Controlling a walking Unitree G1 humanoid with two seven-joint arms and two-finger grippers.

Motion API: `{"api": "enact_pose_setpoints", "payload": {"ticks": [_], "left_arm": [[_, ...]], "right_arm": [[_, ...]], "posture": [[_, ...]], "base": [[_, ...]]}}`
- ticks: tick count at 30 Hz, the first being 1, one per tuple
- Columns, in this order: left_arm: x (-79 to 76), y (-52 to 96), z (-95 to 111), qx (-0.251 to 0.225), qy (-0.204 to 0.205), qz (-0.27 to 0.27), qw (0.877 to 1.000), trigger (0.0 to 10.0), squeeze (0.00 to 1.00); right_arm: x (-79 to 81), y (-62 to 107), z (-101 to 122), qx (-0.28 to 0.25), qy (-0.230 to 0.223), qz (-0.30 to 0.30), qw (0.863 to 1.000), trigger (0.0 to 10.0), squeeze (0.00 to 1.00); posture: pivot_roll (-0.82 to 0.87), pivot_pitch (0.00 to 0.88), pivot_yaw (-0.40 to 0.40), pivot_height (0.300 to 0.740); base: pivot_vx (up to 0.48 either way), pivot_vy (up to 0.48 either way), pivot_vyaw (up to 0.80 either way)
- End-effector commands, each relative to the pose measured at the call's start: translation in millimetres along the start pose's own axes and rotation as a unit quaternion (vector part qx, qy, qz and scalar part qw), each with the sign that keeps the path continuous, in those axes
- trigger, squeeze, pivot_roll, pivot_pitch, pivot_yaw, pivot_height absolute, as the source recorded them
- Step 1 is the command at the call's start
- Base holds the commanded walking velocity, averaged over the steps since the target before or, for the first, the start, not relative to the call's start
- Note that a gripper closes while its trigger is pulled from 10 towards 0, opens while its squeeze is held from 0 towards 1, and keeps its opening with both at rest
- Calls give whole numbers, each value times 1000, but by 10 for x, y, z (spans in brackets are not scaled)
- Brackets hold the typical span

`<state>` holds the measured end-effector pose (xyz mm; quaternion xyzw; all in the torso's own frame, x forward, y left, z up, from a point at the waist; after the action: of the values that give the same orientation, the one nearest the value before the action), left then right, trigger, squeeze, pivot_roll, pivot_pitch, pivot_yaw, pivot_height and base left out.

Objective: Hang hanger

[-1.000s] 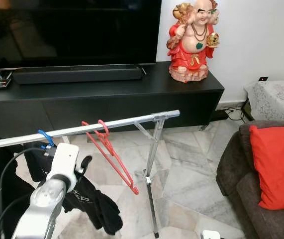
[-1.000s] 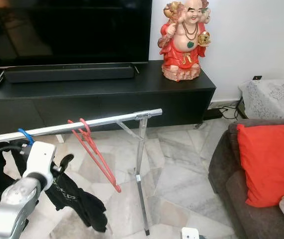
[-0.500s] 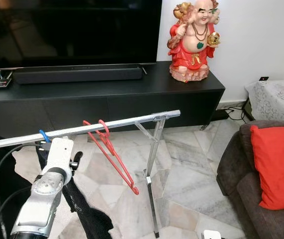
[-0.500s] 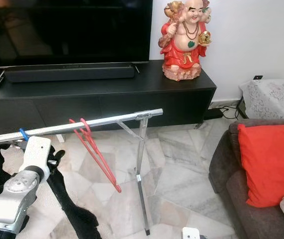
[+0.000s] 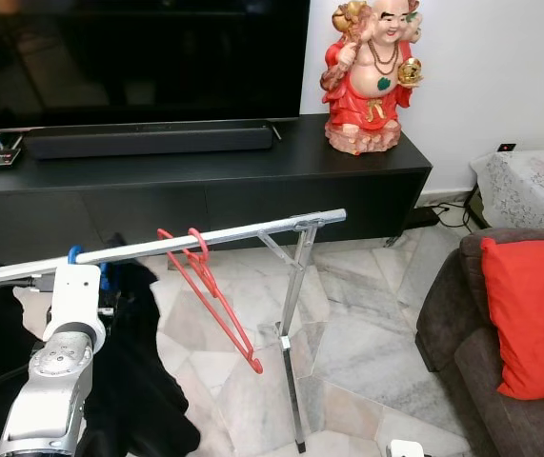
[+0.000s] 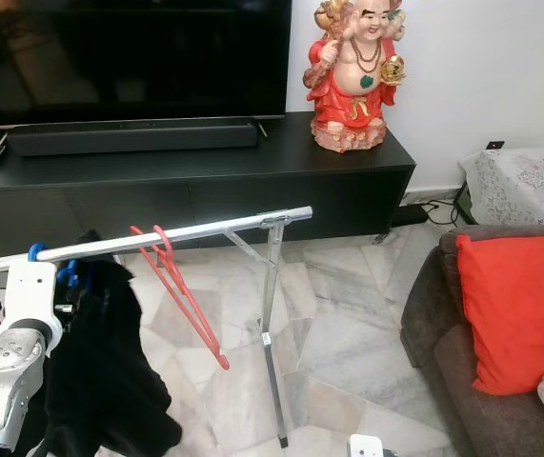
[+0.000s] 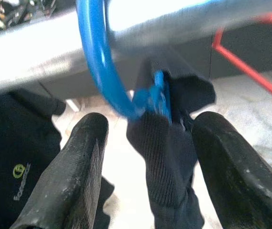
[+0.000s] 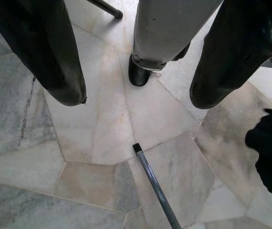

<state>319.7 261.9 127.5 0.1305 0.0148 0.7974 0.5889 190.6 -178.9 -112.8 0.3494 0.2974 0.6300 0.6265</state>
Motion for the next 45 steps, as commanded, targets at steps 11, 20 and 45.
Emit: {"api": "enact_pose_setpoints", "payload": {"ticks": [11, 20, 45], "left_arm": [[-10, -59, 53, -22, 29, -21, 999, 10000, 0], [-304, -142, -225, 42, 10, -98, 994, 10000, 0], [-399, 666, -829, 224, -151, -311, 911, 10000, 0]], "right_arm": [[1, 3, -22, 2, -8, -3, 1000, 10000, 0], [-17, 7, -27, 3, -6, -5, 1000, 10000, 0], [3, 2, -21, 5, 1, -1, 1000, 10000, 0]], "posture": [[57, 99, -25, 740], [52, 108, -27, 740], [78, 115, -30, 740]], "base": [[0, 0, 0], [0, 0, 0], [0, 0, 0]]}}
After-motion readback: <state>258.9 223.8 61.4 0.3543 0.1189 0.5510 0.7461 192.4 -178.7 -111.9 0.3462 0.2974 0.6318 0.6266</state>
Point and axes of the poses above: a point about 5 cm out from each wrist's last joint towards the gripper, its own y axis pointing back from the gripper into the wrist, its own z axis along the axis of the wrist's last joint, x = y × z, the point moved 3 cm from there along -y, pointing out of the wrist towards the gripper, and after that the axes turned 2 degrees about y, right-handed, at the moved point
